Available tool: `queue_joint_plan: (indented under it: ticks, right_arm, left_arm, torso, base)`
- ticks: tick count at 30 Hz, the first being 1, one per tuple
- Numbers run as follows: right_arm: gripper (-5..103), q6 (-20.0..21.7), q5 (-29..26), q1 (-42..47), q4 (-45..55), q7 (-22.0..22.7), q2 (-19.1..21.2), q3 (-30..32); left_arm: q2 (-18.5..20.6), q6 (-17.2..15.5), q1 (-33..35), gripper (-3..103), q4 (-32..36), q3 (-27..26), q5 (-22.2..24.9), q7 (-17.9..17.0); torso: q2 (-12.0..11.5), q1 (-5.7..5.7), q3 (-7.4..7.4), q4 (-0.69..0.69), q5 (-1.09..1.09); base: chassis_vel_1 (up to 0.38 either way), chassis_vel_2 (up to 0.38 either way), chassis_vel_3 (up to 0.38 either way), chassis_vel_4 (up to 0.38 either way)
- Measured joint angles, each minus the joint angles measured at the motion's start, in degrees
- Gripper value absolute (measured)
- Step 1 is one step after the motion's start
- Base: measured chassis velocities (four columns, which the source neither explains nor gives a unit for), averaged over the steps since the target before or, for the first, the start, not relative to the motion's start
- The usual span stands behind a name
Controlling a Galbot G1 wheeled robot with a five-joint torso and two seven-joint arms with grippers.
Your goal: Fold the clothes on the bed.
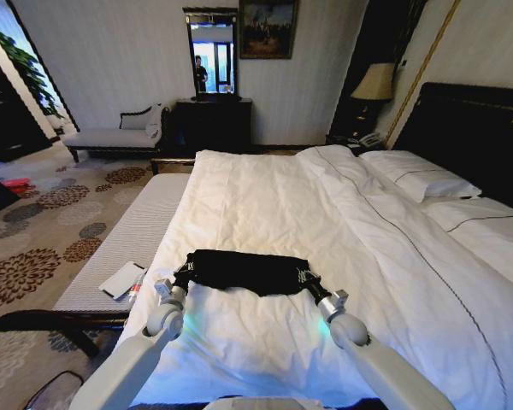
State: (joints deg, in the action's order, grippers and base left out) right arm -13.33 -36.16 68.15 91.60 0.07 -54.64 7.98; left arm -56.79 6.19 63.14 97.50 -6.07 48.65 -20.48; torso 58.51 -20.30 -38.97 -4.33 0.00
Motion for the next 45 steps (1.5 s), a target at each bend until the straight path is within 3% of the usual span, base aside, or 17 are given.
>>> queue_joint_plan:
  ticks: [16, 17, 18, 20, 24, 26, 27, 28, 29, 30, 33, 36, 39, 40, 42, 45]
  right_arm:
    - [1, 0.2, 0.9, 4.1, 3.0, 0.9, 0.3, 1.3]
    - [0, 0.3, 1.4, 4.7, 3.3, 0.8, 0.3, 1.5]
    - [5, 0.3, 1.7, 5.2, 3.5, 0.7, 0.4, 1.8]
    - [5, 0.4, 1.8, 5.7, 3.8, 0.7, 0.4, 2.1]
    - [26, 0.4, 1.8, 8.0, 5.9, 0.8, 0.9, 3.9]
    - [32, 0.4, 1.8, 8.8, 6.7, 0.8, 1.1, 4.7]
    - [32, 0.4, 1.8, 9.9, 7.7, 0.8, 1.3, 5.6]
    - [42, 0.4, 1.8, 10.8, 8.8, 0.8, 1.5, 6.6]
    - [42, 0.4, 1.8, 10.8, 8.8, 0.8, 1.5, 6.6]
    - [42, 0.4, 1.8, 11.8, 9.8, 0.8, 1.7, 7.6]
    - [58, 0.4, 1.3, 14.4, 12.0, 0.8, 2.3, 10.5]
    - [64, 0.4, 1.3, 15.2, 12.4, 0.5, 2.8, 12.0]
    - [80, 0.6, -0.1, 13.6, 12.1, 0.5, 4.7, 13.3]
    - [80, 0.6, -0.1, 13.6, 12.1, 0.5, 4.7, 13.3]
    - [90, 0.6, -0.8, 11.0, 10.9, 0.0, 6.6, 12.9]
    - [96, 0.5, -1.0, 7.0, 8.9, -0.9, 9.5, 11.1]
  left_arm:
    - [1.0, -0.8, 2.4, -2, 1.4, 0.4, -2.3, 0.0]
    - [1.2, -1.2, 2.7, 3, 1.7, 0.3, -2.8, -0.2]
    - [1.4, -1.5, 3.1, 9, 2.2, 0.1, -3.3, -0.4]
    - [1.6, -1.7, 3.5, 9, 2.7, 0.0, -3.9, -0.5]
    - [2.3, -2.0, 6.3, 30, 6.2, -1.2, -6.3, -0.5]
    - [2.6, -2.0, 7.3, 30, 7.0, -1.7, -7.6, -0.5]
    - [2.9, -1.8, 8.2, 36, 7.7, -2.5, -9.1, -0.6]
    - [3.0, -1.6, 9.3, 41, 8.4, -3.5, -10.6, -0.6]
    - [3.0, -1.6, 9.3, 41, 8.4, -3.5, -10.6, -0.6]
    - [3.2, -1.6, 10.7, 46, 9.4, -4.8, -11.7, -0.6]
    - [3.6, -1.6, 14.5, 62, 12.0, -8.8, -13.3, -0.5]
    - [3.5, -1.4, 17.3, 68, 13.4, -12.2, -14.9, -0.3]
    - [2.5, -0.1, 22.8, 84, 14.8, -18.0, -20.0, 1.0]
    - [2.5, -0.1, 22.8, 84, 14.8, -18.0, -20.0, 1.0]
    - [1.3, -0.1, 27.2, 94, 15.9, -21.6, -22.2, 1.4]
    - [-0.5, 0.9, 32.8, 98, 17.0, -25.8, -24.8, 3.0]
  torso:
    - [0.0, -0.01, -0.01, 0.01, 0.00]
    - [0.0, 0.00, -0.01, 0.00, 0.00]
    - [0.0, 0.00, -0.01, 0.00, 0.01]
    - [0.0, 0.00, -0.01, 0.00, 0.01]
    - [0.0, 0.00, 0.00, 0.01, 0.00]
    - [0.0, 0.00, -0.01, 0.01, 0.00]
    - [0.0, 0.00, 0.00, -0.01, 0.00]
    - [0.0, 0.00, 0.00, -0.01, 0.00]
    - [0.0, 0.00, 0.00, -0.01, 0.00]
    - [0.0, 0.00, 0.00, 0.00, 0.00]
    - [0.0, 0.00, 0.00, 0.00, -0.01]
    - [0.0, 0.00, 0.00, -0.01, 0.00]
    - [0.0, 0.00, 0.00, 0.00, 0.00]
    - [0.0, 0.00, 0.00, 0.00, 0.00]
    - [0.0, 0.00, 0.00, 0.01, 0.00]
    - [0.0, 0.00, -0.01, 0.01, 0.00]
  base:
    - [0.000, 0.000, 0.000, 0.000]
    - [0.000, 0.000, 0.000, 0.000]
    - [0.000, 0.000, 0.000, 0.000]
    - [0.000, 0.000, 0.000, 0.000]
    - [0.000, 0.000, 0.000, 0.000]
    - [0.000, 0.000, 0.000, 0.000]
    - [0.000, 0.000, 0.000, 0.000]
    - [0.000, 0.000, 0.000, 0.000]
    - [0.000, 0.000, 0.000, 0.000]
    - [0.000, 0.000, 0.000, 0.000]
    - [0.000, 0.000, 0.000, 0.000]
    - [0.000, 0.000, 0.000, 0.000]
    - [0.000, 0.000, 0.000, 0.000]
    - [0.000, 0.000, 0.000, 0.000]
    - [0.000, 0.000, 0.000, 0.000]
    - [0.000, 0.000, 0.000, 0.000]
